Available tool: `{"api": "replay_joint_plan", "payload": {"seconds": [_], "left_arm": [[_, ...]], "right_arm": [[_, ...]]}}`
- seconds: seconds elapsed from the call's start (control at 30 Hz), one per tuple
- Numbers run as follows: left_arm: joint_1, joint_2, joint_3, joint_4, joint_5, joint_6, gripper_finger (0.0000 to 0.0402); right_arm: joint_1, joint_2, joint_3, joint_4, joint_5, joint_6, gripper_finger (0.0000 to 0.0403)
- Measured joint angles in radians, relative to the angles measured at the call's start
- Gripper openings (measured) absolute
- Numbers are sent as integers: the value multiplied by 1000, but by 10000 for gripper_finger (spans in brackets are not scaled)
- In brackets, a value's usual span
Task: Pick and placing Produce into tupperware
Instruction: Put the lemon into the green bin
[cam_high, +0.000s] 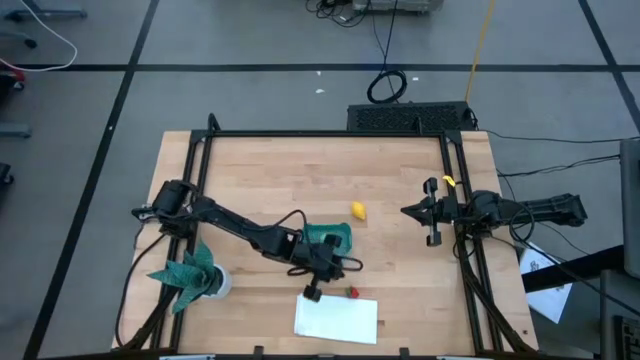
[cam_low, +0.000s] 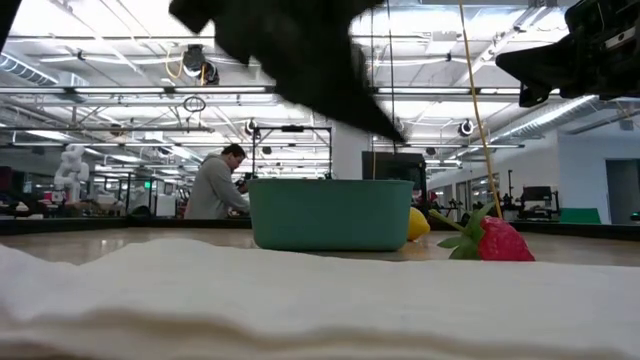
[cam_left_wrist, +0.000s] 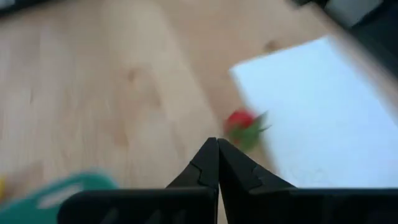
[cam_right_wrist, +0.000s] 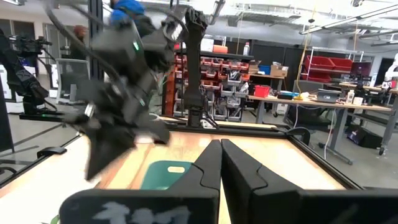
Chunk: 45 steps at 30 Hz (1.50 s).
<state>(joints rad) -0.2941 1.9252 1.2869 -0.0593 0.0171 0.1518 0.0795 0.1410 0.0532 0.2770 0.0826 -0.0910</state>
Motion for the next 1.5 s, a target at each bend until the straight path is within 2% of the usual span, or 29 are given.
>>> {"api": "replay_joint_plan", "payload": {"seconds": [0.17,0.3,0.47,0.63,0.8,1.03,1.23,1.5], "left_arm": [[-58,-84,58,-145,5,116,1],[-110,-196,46,-223,-133,169,1],[-134,-362,-39,-276,-315,152,1],[-125,-549,-194,-176,-383,148,1],[-78,-733,-366,-43,-379,123,1],[26,-957,-556,99,-270,114,1],[131,-1093,-661,143,-189,98,0],[199,-1234,-803,262,-173,100,0]], "right_arm": [[0,11,0,1,0,0,0],[0,27,0,6,0,1,0],[-1,37,0,3,0,1,0],[-1,37,0,3,0,1,0],[-1,37,0,3,0,3,0],[-1,37,0,8,0,5,0],[-1,37,0,10,0,5,0],[-1,37,0,10,0,4,0]]}}
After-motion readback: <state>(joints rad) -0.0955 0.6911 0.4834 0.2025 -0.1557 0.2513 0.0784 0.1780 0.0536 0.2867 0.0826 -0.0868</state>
